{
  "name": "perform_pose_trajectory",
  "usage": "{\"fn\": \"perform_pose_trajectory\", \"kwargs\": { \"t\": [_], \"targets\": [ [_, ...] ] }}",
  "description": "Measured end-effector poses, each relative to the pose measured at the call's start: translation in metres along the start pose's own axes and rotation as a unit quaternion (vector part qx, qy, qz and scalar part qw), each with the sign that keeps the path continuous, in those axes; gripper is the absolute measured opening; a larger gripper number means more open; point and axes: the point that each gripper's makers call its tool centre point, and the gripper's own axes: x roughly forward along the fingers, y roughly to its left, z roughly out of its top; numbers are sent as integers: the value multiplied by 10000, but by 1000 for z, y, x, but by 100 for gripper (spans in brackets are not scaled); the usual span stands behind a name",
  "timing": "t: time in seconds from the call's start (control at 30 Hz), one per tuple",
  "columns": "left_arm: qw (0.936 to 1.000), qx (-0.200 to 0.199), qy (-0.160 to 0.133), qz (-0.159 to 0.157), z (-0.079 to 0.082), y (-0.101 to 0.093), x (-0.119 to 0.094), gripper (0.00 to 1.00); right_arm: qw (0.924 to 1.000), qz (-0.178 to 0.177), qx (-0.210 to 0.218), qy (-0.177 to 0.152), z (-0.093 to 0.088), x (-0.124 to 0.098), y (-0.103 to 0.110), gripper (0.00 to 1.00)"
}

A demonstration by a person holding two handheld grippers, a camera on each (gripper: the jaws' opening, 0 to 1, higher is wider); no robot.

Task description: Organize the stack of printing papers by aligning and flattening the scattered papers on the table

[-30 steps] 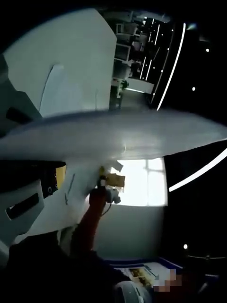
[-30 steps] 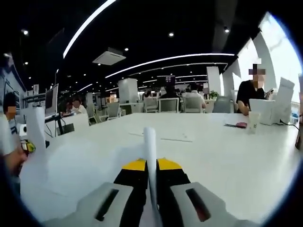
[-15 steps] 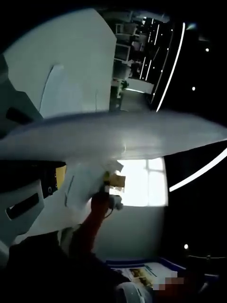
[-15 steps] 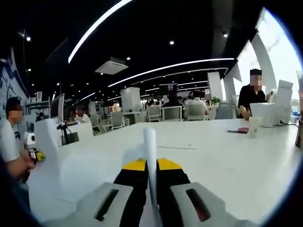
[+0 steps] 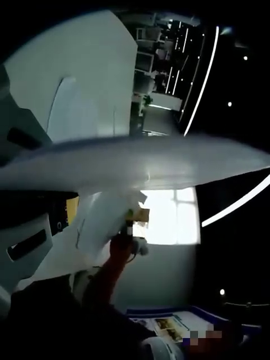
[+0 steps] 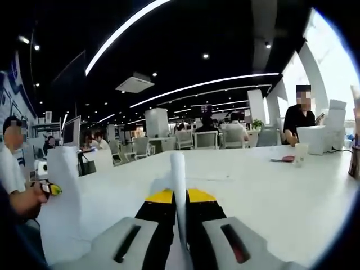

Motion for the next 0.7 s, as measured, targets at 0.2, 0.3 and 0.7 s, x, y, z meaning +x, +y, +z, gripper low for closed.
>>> {"fn": "perform_pose_trajectory", "kwargs": {
  "t": [0.2, 0.3, 0.7],
  "targets": [
    [9999, 76, 67, 48, -2, 0, 1, 6, 9997, -130, 66, -205, 4, -8, 1, 2],
    [9999, 100, 96, 48, -3, 0, 1, 6, 9997, -135, 74, -214, 1, -9, 3, 2],
    [9999, 98, 87, 45, -3, 1, 0, 6, 9989, -171, 118, -426, 8, -24, 9, 2]
  ]
}}
